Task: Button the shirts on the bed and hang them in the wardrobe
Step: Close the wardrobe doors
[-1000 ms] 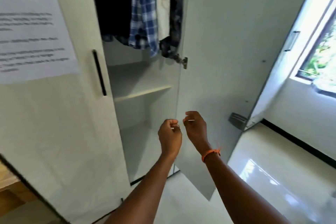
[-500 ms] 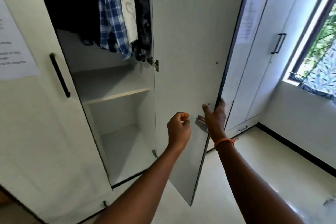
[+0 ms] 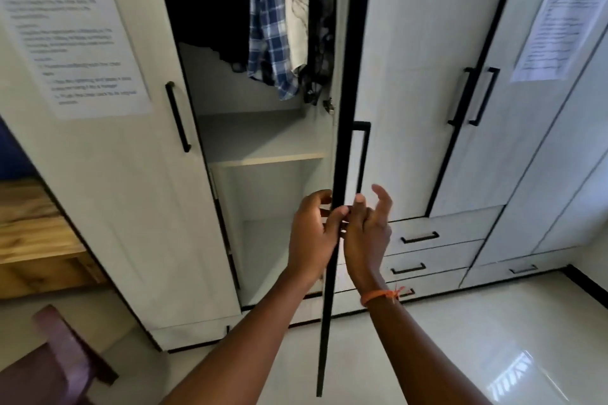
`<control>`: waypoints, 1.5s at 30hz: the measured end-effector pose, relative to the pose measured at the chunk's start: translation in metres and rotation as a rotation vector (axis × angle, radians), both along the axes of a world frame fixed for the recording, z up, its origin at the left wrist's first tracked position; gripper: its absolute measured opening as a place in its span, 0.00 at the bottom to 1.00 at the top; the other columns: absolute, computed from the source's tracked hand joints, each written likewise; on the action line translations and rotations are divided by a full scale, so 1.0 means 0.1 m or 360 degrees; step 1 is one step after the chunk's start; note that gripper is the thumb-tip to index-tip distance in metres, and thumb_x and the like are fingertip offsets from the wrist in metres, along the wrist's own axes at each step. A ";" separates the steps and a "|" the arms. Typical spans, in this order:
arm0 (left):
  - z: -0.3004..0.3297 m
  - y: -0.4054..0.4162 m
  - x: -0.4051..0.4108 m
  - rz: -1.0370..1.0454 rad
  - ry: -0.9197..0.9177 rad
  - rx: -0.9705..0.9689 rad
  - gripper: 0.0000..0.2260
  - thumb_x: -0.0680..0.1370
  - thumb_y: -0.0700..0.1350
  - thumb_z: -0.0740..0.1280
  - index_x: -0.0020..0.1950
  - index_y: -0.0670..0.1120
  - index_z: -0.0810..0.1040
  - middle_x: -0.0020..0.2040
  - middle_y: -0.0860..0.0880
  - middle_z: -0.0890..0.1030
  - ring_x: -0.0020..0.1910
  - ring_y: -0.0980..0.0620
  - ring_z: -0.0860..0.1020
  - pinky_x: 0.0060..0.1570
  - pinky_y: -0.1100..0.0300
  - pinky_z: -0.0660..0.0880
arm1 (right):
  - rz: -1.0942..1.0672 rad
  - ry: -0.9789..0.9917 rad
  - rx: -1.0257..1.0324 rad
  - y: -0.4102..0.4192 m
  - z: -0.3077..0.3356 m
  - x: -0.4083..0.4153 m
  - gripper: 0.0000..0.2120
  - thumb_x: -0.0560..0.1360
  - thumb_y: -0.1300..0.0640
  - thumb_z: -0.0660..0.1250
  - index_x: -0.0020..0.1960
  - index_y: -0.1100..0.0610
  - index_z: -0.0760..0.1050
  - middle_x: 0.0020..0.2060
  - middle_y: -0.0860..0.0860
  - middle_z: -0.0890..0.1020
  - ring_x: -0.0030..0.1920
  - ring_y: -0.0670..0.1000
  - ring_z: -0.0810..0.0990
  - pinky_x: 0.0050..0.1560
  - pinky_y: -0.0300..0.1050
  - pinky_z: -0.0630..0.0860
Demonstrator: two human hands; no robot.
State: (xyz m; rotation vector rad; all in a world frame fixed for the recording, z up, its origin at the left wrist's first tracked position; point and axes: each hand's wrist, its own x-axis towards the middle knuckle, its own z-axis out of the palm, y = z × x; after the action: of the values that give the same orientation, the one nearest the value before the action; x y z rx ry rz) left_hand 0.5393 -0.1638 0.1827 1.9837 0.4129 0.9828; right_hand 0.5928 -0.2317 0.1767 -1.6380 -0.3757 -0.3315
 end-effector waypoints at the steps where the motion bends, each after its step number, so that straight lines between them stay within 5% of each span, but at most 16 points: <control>1: -0.02 0.08 -0.09 0.0086 -0.0043 -0.0003 0.14 0.80 0.54 0.66 0.62 0.50 0.76 0.54 0.57 0.81 0.51 0.63 0.79 0.50 0.69 0.77 | 0.0097 -0.0016 -0.0056 0.10 0.01 -0.03 0.12 0.84 0.48 0.56 0.64 0.49 0.72 0.34 0.45 0.81 0.34 0.45 0.81 0.36 0.44 0.78; 5: 0.00 0.57 -0.44 0.0404 -0.0100 -0.0091 0.09 0.79 0.55 0.66 0.51 0.51 0.79 0.42 0.57 0.81 0.41 0.60 0.80 0.40 0.68 0.76 | 0.0285 -0.0091 -0.0286 0.63 0.07 -0.20 0.13 0.83 0.49 0.60 0.53 0.50 0.82 0.40 0.46 0.78 0.42 0.48 0.78 0.41 0.42 0.72; 9: 0.10 1.21 -0.62 0.0576 -0.0066 -0.0075 0.09 0.79 0.51 0.68 0.51 0.46 0.82 0.42 0.54 0.82 0.38 0.60 0.79 0.39 0.77 0.72 | 0.0767 -0.0164 -0.0210 1.23 0.24 -0.21 0.10 0.81 0.58 0.64 0.58 0.56 0.82 0.53 0.51 0.75 0.50 0.43 0.77 0.47 0.25 0.72; 15: 0.18 2.32 -0.62 0.0815 -0.0082 -0.0100 0.07 0.80 0.43 0.67 0.55 0.42 0.82 0.49 0.49 0.83 0.47 0.53 0.80 0.43 0.76 0.68 | 0.0950 -0.0185 0.0002 2.11 0.39 -0.23 0.07 0.82 0.62 0.62 0.51 0.54 0.78 0.38 0.48 0.81 0.38 0.42 0.81 0.40 0.31 0.77; 22: 0.48 3.33 -0.18 0.0696 -0.0131 -0.0235 0.16 0.83 0.42 0.62 0.69 0.40 0.71 0.64 0.44 0.76 0.62 0.49 0.75 0.61 0.59 0.71 | 0.0926 -0.0321 -0.0106 2.73 0.37 -0.01 0.06 0.82 0.60 0.63 0.48 0.57 0.77 0.36 0.52 0.82 0.36 0.50 0.81 0.41 0.41 0.80; 25: 0.57 3.57 -0.02 0.0599 -0.0250 -0.0214 0.10 0.84 0.42 0.58 0.62 0.42 0.74 0.54 0.47 0.79 0.50 0.54 0.76 0.52 0.59 0.72 | 0.0950 -0.0279 -0.0080 2.95 0.40 0.04 0.06 0.82 0.61 0.62 0.49 0.60 0.78 0.35 0.53 0.81 0.34 0.51 0.80 0.39 0.39 0.79; 34: 0.42 3.74 -0.05 0.0569 -0.0348 -0.0303 0.09 0.83 0.43 0.59 0.51 0.47 0.79 0.39 0.49 0.81 0.38 0.52 0.79 0.44 0.49 0.78 | 0.0947 -0.0240 -0.0080 3.31 0.43 0.19 0.10 0.81 0.62 0.62 0.42 0.62 0.77 0.33 0.55 0.80 0.33 0.52 0.78 0.36 0.35 0.74; 41: 0.44 3.63 -0.29 0.0540 -0.0330 -0.0147 0.09 0.82 0.41 0.62 0.53 0.46 0.82 0.39 0.50 0.83 0.42 0.50 0.82 0.46 0.59 0.78 | 0.0973 -0.0316 -0.0100 3.41 0.39 0.31 0.11 0.81 0.60 0.63 0.41 0.60 0.77 0.32 0.52 0.81 0.33 0.51 0.79 0.37 0.36 0.75; 45: 0.48 3.82 -0.24 0.0454 -0.0231 -0.0171 0.08 0.80 0.40 0.65 0.55 0.46 0.83 0.40 0.50 0.85 0.43 0.49 0.84 0.50 0.49 0.81 | 0.0946 -0.0324 -0.0115 3.54 0.40 0.39 0.12 0.81 0.59 0.64 0.39 0.60 0.78 0.32 0.52 0.81 0.32 0.52 0.79 0.38 0.44 0.77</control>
State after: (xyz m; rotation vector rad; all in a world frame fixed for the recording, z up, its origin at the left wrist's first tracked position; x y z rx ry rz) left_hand 0.5156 0.2179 0.2305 1.7748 0.6662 1.2467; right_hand 0.6322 0.1226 0.2164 -1.4858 -1.0092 -0.0322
